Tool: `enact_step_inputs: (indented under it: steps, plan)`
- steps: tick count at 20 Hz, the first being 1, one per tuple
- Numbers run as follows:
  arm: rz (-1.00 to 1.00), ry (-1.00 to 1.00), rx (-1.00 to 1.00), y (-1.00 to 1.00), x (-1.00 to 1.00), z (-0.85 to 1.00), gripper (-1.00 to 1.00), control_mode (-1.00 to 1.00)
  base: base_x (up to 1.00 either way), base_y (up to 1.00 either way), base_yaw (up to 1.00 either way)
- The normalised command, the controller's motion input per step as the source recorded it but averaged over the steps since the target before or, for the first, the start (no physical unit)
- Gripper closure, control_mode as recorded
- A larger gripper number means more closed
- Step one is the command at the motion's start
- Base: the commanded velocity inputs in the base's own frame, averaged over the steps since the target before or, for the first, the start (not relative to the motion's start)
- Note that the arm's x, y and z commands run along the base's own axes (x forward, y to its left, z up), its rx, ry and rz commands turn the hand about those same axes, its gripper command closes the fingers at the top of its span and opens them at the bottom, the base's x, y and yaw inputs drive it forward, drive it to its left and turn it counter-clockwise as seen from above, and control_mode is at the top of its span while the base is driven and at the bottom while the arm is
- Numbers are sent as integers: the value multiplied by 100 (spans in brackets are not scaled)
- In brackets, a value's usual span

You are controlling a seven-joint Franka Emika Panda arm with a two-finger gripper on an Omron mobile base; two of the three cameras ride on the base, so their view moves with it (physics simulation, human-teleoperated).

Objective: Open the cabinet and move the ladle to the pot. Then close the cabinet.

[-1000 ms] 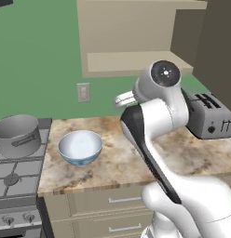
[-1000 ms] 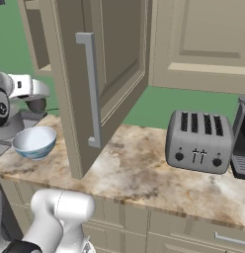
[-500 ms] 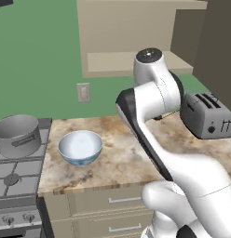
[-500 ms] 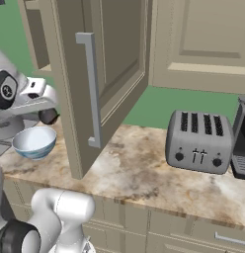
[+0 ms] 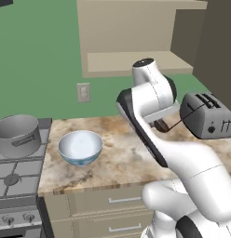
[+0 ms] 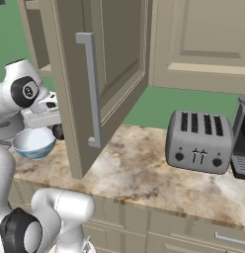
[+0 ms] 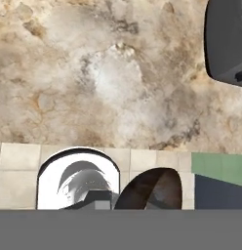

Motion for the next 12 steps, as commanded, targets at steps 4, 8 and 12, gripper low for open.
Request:
enact_step_inputs:
  steps: [4, 8, 12]
  plan:
    - [-2, 0, -7, 0, 9, -33, 100, -100, 0, 0, 0]
    - [-1, 0, -9, 0, 6, -24, 100, -100, 0, 0, 0]
    - [-1, 0, -4, -6, 9, -13, 100, -100, 0, 0, 0]
